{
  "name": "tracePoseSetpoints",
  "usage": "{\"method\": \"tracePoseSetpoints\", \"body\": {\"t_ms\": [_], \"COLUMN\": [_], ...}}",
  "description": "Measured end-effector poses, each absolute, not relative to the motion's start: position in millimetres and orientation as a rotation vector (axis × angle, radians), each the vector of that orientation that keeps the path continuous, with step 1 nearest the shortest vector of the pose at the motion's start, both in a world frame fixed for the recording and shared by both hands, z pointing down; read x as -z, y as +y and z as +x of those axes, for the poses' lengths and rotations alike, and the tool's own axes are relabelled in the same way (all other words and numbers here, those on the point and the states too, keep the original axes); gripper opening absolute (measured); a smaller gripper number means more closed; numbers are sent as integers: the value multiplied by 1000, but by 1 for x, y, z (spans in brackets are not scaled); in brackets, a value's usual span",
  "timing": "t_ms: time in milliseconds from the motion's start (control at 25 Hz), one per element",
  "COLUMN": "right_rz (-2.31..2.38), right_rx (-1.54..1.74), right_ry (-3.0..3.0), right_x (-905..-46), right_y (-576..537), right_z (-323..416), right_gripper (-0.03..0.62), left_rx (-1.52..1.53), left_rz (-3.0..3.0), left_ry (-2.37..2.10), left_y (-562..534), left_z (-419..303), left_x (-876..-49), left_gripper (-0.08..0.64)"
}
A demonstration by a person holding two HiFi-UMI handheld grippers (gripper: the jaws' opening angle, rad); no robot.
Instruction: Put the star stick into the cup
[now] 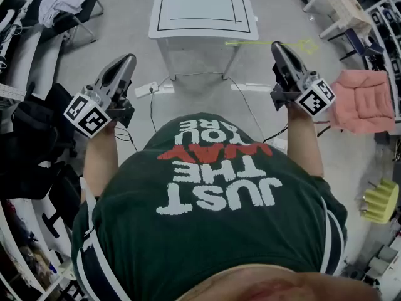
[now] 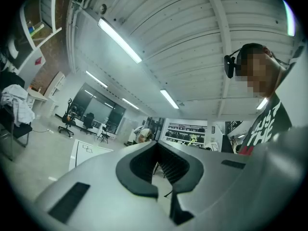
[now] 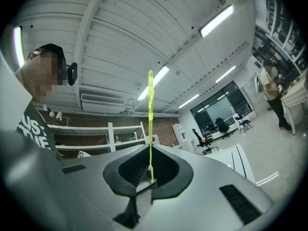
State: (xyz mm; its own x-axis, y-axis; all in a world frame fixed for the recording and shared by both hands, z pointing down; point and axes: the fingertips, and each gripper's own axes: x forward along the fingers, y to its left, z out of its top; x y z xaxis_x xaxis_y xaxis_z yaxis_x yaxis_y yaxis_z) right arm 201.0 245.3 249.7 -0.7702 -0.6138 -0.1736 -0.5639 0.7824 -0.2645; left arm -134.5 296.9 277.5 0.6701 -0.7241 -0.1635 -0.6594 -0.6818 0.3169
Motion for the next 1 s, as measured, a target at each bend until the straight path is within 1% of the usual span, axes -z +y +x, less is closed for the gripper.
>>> {"method": "tracePoseSetpoints", "body": {"t_ms": [360, 800, 1000], "right_rz": [-946, -1013, -1026], "right_rx": [280, 276, 299], "right_ry": [2717, 2690, 2671], "right_x": [-254, -260, -270], "right_y": [242, 248, 239], "right_z": [239, 348, 382], "right_gripper": [43, 43, 43], "left_rx": [379, 356, 332], "left_rz": [2658, 2680, 2669], "left_ry": [-1097, -1016, -988], "left_y": [286, 261, 245], "left_z": [-93, 18, 54], "left_x": [-277, -274, -280], "left_gripper": [9, 9, 9]}}
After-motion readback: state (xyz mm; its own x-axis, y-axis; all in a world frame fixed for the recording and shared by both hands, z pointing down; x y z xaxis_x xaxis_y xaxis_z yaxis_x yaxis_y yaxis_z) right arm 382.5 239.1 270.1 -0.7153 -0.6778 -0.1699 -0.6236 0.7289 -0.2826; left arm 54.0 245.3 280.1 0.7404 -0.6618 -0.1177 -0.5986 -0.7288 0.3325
